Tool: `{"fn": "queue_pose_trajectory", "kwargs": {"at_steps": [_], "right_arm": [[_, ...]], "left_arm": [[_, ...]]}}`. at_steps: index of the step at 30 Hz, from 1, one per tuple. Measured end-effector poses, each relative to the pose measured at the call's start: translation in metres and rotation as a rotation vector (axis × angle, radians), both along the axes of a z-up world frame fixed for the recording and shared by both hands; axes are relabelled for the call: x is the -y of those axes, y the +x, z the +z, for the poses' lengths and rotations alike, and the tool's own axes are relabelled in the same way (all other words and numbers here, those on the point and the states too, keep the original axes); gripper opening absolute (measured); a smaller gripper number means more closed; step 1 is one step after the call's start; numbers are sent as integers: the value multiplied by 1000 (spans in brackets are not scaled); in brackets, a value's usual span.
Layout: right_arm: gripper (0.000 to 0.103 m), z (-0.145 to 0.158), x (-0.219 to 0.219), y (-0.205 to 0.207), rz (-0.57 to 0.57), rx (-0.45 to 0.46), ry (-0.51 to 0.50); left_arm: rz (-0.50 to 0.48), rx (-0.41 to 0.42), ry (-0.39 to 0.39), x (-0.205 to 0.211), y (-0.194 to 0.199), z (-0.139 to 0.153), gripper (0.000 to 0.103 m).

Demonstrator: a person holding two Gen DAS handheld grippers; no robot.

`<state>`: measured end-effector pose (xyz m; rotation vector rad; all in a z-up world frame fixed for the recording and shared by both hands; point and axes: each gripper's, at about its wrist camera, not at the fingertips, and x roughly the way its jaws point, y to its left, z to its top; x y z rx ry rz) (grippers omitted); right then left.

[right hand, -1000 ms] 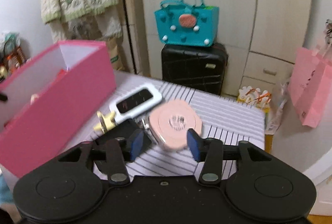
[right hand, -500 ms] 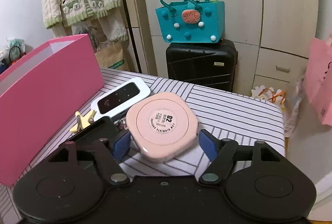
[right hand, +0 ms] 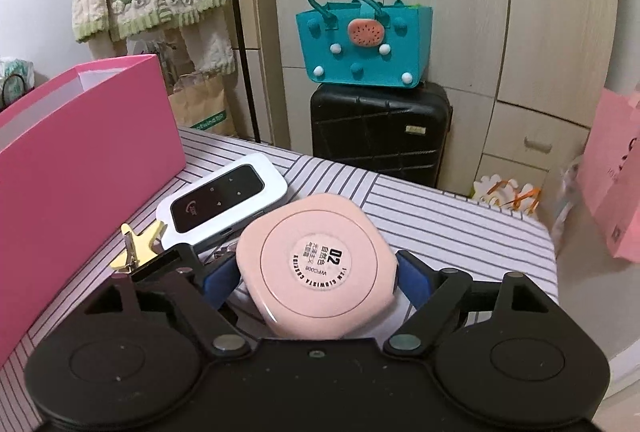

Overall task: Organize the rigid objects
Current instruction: 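Grasp the pink round case with the right gripper, then carry the pink round case into the pink box and release it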

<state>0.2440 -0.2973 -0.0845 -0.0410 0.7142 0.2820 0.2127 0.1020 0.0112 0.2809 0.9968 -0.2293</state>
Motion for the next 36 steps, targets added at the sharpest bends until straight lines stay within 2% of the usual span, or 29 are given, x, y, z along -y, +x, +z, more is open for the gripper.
{"fn": "queue_pose_trajectory", "kwargs": {"at_steps": [3, 5, 15, 20, 29, 36], "right_arm": [[86, 4, -6, -2, 2, -14, -49], [86, 6, -7, -2, -28, -33, -32], [86, 28, -13, -23, -107, -8, -49], [86, 41, -16, -38, -109, 5, -56], [86, 55, -13, -44, -126, -31, 45], [86, 78, -27, -43, -90, -30, 56]], "left_arm": [[-5, 4, 0, -1, -1, 0, 9], [-4, 5, -3, -1, -1, -1, 9], [-10, 11, -40, -7, 0, 0, 9], [-27, 21, -47, -9, -1, -1, 9], [-46, 29, -67, -13, -3, -3, 10], [-56, 28, -68, -14, -4, -3, 10]]}}
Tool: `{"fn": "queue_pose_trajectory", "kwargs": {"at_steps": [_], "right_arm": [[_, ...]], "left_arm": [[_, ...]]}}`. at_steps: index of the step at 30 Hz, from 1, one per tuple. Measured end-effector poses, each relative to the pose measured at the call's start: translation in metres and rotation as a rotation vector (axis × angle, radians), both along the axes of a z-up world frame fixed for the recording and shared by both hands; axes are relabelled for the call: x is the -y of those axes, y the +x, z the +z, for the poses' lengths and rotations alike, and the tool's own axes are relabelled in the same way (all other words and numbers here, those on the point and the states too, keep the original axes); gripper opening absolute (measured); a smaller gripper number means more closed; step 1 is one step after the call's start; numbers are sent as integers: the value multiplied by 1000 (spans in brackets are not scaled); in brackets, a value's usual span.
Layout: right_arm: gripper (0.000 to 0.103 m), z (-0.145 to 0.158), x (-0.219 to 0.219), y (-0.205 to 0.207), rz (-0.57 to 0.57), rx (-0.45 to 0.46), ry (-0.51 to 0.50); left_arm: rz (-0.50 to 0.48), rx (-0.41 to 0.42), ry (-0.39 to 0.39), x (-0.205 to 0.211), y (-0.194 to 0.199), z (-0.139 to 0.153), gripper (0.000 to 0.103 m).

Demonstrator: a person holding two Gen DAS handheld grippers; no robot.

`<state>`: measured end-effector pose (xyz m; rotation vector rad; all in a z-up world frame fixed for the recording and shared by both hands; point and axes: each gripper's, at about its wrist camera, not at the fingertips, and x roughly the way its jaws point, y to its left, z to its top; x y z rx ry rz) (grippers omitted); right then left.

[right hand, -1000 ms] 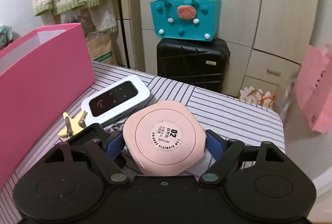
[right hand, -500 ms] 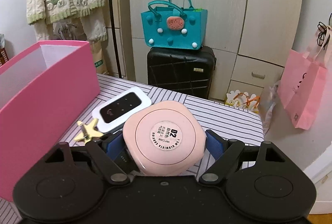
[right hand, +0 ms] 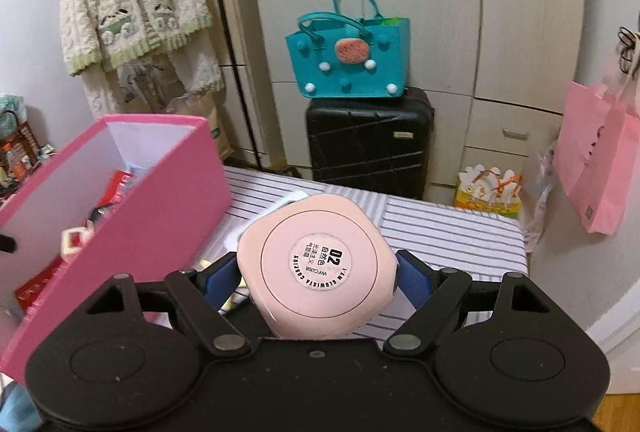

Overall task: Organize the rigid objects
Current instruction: 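Carry the pink round case into the pink box and release it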

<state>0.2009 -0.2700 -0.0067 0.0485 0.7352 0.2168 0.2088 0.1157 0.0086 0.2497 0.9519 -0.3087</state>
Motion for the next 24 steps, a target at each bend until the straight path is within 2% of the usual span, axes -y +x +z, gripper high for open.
{"fn": "queue_pose_trajectory", "kwargs": {"at_steps": [8, 18, 24], "right_arm": [[86, 41, -28, -5, 85, 13, 6], [86, 101, -76, -11, 270, 37, 14], [86, 109, -111, -12, 384, 27, 20]], "left_arm": [[-1, 0, -5, 1, 0, 0, 10], [-15, -14, -20, -3, 0, 0, 10], [-17, -10, -20, -4, -1, -1, 10]]}}
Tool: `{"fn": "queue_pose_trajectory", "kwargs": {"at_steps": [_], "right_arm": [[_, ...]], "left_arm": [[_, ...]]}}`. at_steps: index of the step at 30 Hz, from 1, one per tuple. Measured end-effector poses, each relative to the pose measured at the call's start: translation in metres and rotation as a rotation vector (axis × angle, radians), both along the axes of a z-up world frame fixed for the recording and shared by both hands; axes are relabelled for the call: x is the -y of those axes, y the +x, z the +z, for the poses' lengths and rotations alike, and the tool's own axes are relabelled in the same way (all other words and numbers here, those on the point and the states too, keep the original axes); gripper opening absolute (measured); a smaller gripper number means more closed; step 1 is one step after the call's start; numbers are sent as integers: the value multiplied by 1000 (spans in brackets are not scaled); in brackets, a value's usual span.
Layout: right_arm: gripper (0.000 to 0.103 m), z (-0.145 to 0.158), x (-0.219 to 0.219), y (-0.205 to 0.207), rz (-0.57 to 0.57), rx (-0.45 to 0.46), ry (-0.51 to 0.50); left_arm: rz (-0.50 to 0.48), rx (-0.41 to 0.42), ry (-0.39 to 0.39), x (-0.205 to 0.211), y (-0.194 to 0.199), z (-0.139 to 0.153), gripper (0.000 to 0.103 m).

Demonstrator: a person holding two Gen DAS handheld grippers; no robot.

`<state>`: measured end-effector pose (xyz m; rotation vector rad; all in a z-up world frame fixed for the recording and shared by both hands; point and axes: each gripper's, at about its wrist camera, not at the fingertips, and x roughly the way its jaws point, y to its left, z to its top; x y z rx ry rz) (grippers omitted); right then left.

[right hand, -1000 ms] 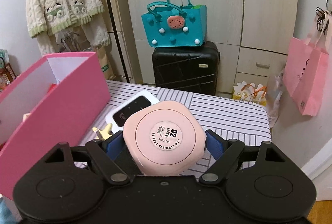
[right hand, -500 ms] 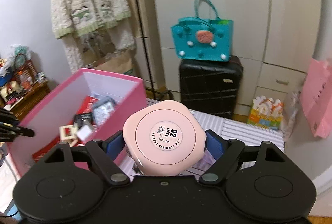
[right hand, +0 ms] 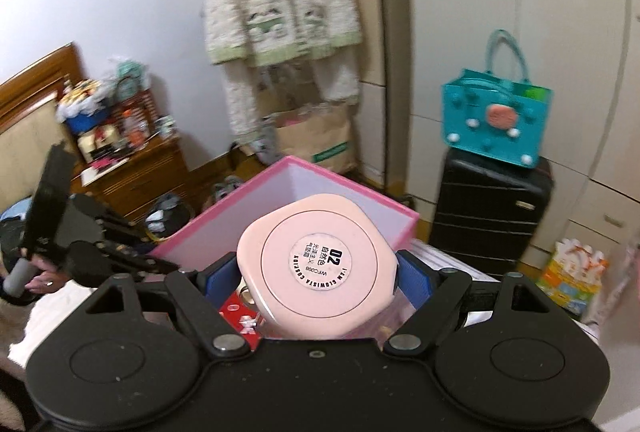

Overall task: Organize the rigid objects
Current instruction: 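Carry the pink round case into the pink box and release it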

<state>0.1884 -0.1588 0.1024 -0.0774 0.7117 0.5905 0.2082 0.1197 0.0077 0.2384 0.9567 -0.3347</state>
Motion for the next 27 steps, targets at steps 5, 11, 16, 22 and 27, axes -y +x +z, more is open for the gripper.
{"fn": "queue_pose_trajectory", "kwargs": {"at_steps": [5, 11, 16, 22, 27], "right_arm": [[86, -9, -35, 5, 87, -23, 4], [86, -38, -77, 16, 187, -93, -1], [86, -72, -110, 30, 244, -200, -1], [86, -105, -127, 36, 276, -259, -82], [86, -116, -127, 35, 259, -274, -205]], "left_arm": [[3, -1, -9, 0, 0, 0, 10], [-1, -1, -10, 0, 0, 0, 10], [-7, -6, -10, -1, 0, 0, 10], [-7, -4, -15, -2, 1, 0, 10], [-11, -2, -19, -4, 0, 0, 10]]}}
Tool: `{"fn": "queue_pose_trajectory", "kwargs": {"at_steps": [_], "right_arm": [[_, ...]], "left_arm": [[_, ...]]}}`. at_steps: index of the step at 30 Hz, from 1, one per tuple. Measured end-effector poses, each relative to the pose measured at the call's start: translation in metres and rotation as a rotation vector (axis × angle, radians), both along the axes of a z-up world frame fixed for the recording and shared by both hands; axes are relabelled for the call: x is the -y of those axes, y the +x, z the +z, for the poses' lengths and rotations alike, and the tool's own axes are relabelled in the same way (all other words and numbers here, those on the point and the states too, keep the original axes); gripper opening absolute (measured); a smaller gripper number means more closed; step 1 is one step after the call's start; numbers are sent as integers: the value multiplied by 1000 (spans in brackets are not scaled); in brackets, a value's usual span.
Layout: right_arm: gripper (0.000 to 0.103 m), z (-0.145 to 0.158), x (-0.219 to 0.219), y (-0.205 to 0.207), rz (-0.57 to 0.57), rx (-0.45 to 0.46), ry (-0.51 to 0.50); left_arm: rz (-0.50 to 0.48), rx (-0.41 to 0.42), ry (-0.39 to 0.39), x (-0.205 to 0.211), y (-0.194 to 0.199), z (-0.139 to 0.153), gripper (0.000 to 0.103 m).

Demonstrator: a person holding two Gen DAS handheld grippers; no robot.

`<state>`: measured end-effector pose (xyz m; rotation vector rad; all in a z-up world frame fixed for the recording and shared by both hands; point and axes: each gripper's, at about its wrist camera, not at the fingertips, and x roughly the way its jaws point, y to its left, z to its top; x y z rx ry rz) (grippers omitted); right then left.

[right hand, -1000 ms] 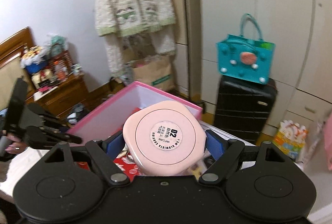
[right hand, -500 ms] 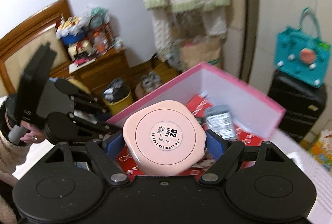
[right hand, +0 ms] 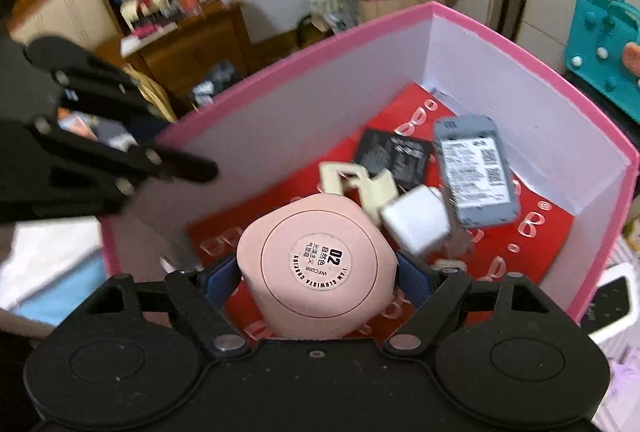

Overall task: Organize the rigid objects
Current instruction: 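Carry the pink round case into the pink box and release it, then move the right gripper to the black square case and grasp it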

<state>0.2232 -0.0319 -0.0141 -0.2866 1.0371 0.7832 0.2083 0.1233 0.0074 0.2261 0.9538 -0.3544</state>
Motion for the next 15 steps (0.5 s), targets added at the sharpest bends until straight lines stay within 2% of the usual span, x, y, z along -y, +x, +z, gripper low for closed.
{"fn": "queue_pose_trajectory", "kwargs": {"at_steps": [4, 6, 9, 13, 15], "right_arm": [[87, 1, -5, -15, 44, 89, -141], [87, 5, 0, -19, 23, 110, -155], [86, 16, 19, -21, -26, 103, -98], [86, 34, 53, -26, -82, 95, 37], [86, 42, 62, -32, -99, 118, 56]], "left_arm": [[-5, 4, 2, 0, -1, 0, 10], [-9, 7, 10, 1, -2, 0, 10], [-13, 8, 16, 2, -1, 0, 10], [-15, 10, 20, 4, -3, -1, 10], [-11, 15, 23, 4, -4, -1, 10]]}}
